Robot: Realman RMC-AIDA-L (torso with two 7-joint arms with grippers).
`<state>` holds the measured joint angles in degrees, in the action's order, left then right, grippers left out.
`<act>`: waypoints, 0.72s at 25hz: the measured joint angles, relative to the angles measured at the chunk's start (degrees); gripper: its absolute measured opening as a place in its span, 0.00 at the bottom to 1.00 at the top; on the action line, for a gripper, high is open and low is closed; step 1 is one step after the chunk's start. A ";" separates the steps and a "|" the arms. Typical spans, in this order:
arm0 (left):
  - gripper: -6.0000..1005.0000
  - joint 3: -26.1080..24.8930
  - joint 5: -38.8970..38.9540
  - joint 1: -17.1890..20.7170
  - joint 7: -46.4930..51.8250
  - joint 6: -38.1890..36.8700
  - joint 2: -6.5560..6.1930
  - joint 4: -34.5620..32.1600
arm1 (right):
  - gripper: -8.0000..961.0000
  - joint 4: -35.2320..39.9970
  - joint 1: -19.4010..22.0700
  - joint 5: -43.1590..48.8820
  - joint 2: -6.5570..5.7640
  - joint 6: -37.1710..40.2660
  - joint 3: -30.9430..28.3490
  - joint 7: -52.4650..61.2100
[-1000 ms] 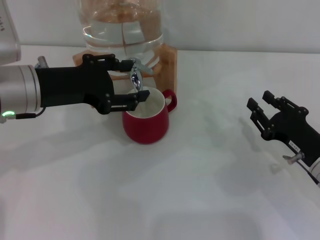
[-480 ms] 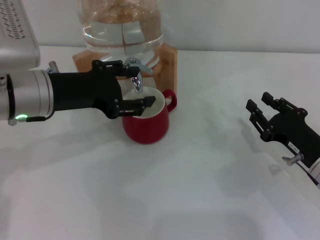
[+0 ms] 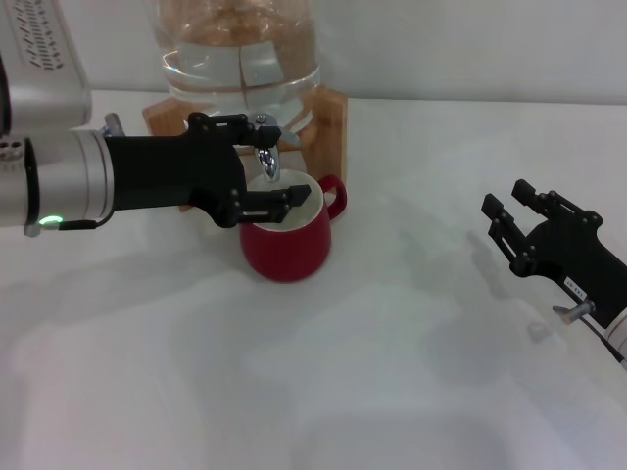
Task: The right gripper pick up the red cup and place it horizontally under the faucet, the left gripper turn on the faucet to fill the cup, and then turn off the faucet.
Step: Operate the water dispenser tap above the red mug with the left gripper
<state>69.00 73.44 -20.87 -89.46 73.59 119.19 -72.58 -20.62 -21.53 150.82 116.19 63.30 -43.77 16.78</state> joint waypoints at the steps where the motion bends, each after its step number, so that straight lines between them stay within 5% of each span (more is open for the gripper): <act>1: 0.75 0.00 -0.18 -0.47 -0.04 -0.03 -0.03 0.48 | 0.44 -0.01 -0.01 -0.01 0.00 0.01 0.00 0.00; 18: 0.75 -0.30 -0.26 -4.55 -2.20 -0.73 -0.10 5.33 | 0.44 -0.04 -0.28 -0.27 0.00 0.20 -0.13 0.00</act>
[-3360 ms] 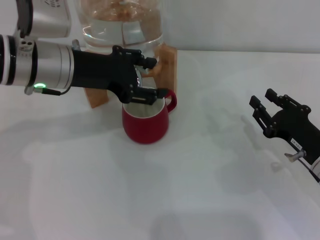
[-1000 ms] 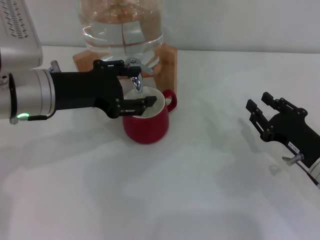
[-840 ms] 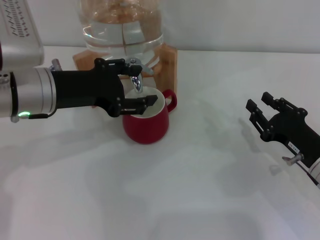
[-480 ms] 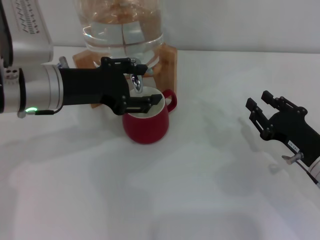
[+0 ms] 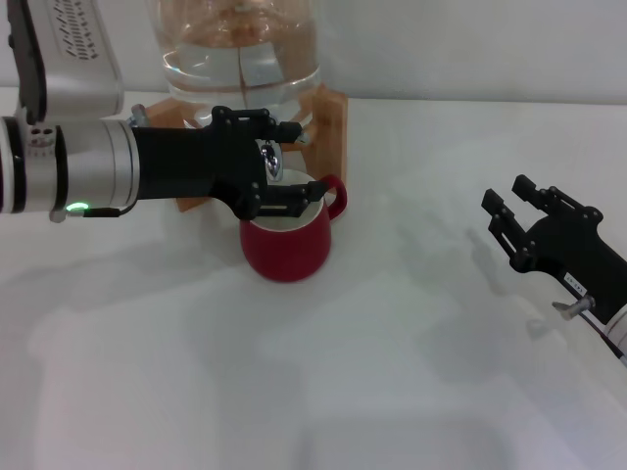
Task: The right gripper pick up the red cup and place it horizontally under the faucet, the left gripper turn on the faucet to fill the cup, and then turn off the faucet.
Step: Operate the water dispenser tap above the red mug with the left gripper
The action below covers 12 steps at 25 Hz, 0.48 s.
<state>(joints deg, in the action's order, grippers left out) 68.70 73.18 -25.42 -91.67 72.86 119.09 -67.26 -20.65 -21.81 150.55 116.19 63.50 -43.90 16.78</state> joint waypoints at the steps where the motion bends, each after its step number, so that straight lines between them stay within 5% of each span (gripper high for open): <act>1: 0.75 0.04 0.00 -0.03 0.00 0.00 0.00 0.07 | 0.44 0.00 -0.04 0.00 0.00 -0.02 -0.02 0.00; 12: 0.75 0.20 0.02 -0.16 0.03 0.10 0.16 0.03 | 0.44 0.00 -0.03 0.00 -0.09 -0.01 -0.14 0.00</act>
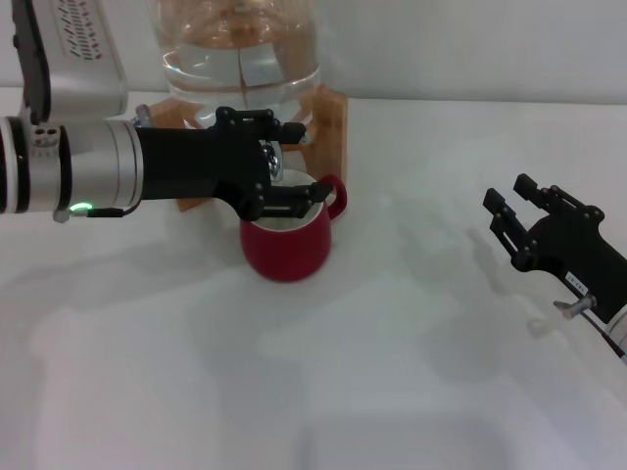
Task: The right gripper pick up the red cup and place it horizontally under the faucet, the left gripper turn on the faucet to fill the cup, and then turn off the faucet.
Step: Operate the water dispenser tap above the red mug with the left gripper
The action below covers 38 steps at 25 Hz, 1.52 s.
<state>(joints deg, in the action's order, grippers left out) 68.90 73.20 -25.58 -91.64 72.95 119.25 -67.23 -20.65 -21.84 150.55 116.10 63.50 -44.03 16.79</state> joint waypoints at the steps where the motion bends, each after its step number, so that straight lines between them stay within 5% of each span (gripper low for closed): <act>1: 0.75 0.00 0.00 0.00 0.00 0.00 0.00 0.00 | 0.44 0.00 0.00 0.00 0.00 0.02 0.00 0.00; 38: 0.75 0.09 0.00 -0.71 -0.02 -0.89 -0.14 0.84 | 0.44 0.00 0.31 0.00 0.00 0.18 0.18 0.00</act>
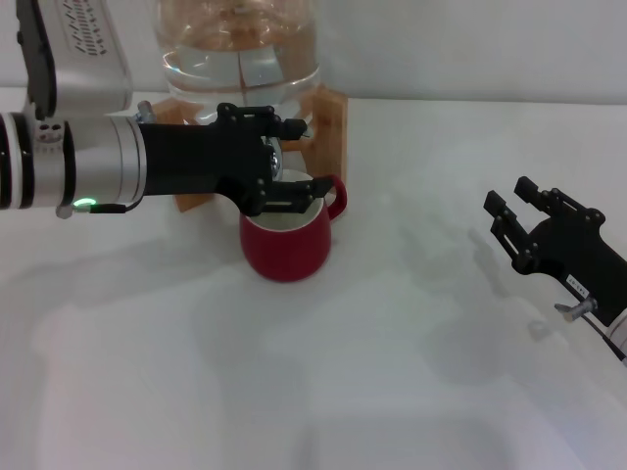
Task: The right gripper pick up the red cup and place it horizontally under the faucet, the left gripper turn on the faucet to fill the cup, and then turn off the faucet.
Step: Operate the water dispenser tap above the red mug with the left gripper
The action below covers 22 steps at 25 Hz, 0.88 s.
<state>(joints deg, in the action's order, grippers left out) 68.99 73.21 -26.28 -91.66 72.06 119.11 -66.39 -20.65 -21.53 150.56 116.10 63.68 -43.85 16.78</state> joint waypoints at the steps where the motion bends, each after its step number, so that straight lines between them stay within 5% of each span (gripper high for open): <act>1: 0.75 0.00 0.00 -0.03 0.00 -0.06 -0.01 0.00 | 0.44 0.00 0.00 0.00 0.00 0.00 0.00 0.00; 22: 0.75 0.00 -0.51 -1.32 0.01 -0.97 0.08 1.44 | 0.44 0.00 0.00 0.00 0.00 0.14 0.00 0.00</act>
<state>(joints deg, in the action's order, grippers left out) 69.00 72.70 -27.60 -91.66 71.10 119.19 -64.95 -20.65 -21.53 150.56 116.10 63.82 -43.85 16.79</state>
